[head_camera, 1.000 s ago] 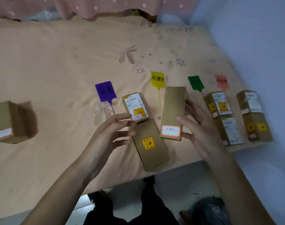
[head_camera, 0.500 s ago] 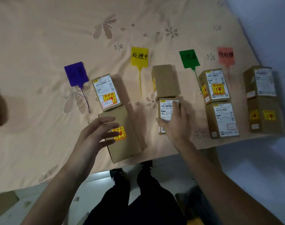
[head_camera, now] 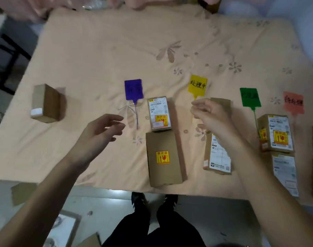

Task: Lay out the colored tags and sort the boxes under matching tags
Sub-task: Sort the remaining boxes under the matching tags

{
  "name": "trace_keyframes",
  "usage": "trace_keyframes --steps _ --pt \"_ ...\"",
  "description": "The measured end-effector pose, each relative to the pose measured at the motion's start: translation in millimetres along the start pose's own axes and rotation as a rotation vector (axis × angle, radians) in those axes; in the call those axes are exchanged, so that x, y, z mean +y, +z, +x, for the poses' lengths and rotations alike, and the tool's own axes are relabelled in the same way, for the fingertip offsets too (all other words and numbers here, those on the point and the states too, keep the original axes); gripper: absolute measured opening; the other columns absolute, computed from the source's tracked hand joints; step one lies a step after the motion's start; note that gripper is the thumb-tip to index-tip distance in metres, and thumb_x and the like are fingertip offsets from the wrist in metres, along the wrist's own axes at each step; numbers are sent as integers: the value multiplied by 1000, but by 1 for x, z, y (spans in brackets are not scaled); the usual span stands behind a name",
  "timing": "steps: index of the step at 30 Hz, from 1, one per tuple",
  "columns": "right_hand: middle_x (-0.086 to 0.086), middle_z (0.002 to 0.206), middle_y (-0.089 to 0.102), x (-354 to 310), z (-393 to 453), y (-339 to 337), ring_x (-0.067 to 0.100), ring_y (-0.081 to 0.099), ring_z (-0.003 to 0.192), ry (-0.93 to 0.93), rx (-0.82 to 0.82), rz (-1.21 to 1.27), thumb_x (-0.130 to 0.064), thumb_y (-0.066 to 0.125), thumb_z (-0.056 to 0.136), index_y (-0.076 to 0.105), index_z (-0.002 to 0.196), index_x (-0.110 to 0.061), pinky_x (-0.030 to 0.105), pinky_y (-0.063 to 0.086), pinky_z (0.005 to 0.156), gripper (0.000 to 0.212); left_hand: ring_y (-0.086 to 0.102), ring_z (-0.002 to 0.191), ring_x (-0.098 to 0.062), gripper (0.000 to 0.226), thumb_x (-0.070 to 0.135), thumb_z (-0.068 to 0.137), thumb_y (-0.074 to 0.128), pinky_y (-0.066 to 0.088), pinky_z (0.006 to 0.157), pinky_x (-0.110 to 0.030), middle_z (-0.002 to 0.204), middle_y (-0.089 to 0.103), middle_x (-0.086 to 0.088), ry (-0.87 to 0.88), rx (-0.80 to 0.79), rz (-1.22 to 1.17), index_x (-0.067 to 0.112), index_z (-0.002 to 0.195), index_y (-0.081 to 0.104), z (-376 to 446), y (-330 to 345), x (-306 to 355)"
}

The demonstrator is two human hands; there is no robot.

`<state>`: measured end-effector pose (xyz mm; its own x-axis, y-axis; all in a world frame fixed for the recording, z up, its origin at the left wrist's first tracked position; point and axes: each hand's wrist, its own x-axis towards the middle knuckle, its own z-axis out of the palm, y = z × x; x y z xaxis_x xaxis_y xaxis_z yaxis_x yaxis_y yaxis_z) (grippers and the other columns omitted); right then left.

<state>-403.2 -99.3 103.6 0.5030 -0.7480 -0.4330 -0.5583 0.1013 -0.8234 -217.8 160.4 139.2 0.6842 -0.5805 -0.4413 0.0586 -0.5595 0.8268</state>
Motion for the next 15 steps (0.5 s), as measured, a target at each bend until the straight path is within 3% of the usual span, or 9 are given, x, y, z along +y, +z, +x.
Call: trace_keyframes --steps 2,7,11,15 --pt "-7 108 75 -35 3 35 17 75 110 13 -130 68 -23 70 100 75 106 -29 35 65 83 10 73 114 -33 20 17 104 65 56 101 -49 120 79 -11 17 92 31 19 122 74 1 -38 -5" --pt "-1 103 77 -109 -15 152 17 75 102 -92 -308 126 -18 72 98 76 100 -25 45 66 83 9 76 108 -25 17 19 104 65 58 97 -45 117 79 -7 0 243 30 25 119 73 -5 -135 -34" --pt "-2 109 78 -152 -30 258 21 75 114 -129 -407 49 -22 73 96 77 101 -26 53 66 93 7 78 101 -20 17 25 101 67 59 88 -36 113 80 -2 -19 303 11 28 116 74 6 -208 -77" --pt "5 114 78 -176 -32 356 25 75 114 -104 -443 -16 -23 72 95 77 98 -26 56 66 94 7 79 100 -21 22 36 90 65 60 87 -37 110 80 -2 -72 363 -74 32 110 73 41 -277 -121"
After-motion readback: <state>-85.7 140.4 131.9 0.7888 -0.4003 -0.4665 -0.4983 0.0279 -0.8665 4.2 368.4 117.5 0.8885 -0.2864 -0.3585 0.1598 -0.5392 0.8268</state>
